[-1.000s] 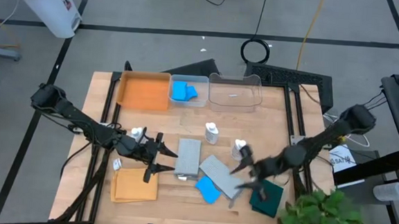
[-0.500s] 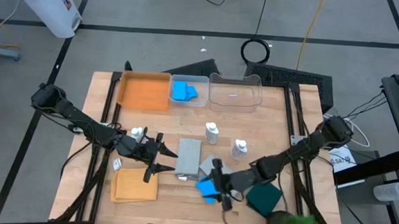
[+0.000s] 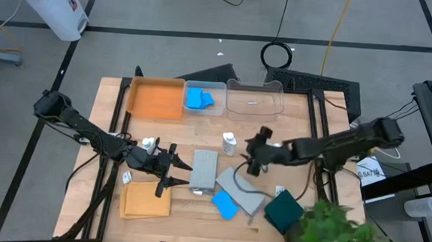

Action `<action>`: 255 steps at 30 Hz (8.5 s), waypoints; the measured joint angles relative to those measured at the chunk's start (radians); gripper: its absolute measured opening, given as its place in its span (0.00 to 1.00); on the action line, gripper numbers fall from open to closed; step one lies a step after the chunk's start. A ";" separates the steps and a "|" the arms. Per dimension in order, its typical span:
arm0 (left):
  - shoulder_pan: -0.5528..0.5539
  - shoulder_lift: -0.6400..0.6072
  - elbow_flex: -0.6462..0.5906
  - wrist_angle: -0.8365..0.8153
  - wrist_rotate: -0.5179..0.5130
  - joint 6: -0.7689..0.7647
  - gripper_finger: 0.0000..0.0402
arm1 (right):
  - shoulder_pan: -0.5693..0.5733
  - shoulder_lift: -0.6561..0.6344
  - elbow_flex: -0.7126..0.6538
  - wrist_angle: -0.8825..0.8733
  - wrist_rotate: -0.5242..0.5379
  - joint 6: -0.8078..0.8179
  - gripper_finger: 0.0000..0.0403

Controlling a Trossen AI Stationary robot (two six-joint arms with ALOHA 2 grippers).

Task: Pick & Place Kitchen Items
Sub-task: Put the blue sponge into the left transparent bin

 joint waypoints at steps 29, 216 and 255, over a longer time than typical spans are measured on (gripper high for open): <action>0.002 0.000 0.000 0.008 -0.003 0.002 0.59 | 0.160 0.321 -0.112 0.581 -0.371 -0.056 0.61; 0.164 0.457 0.278 0.179 -0.166 -0.228 0.59 | 0.307 0.210 0.010 0.782 0.442 -0.789 0.00; 0.192 0.436 0.280 -0.025 0.021 -0.141 0.59 | 0.298 0.210 0.011 0.766 0.393 -0.565 0.01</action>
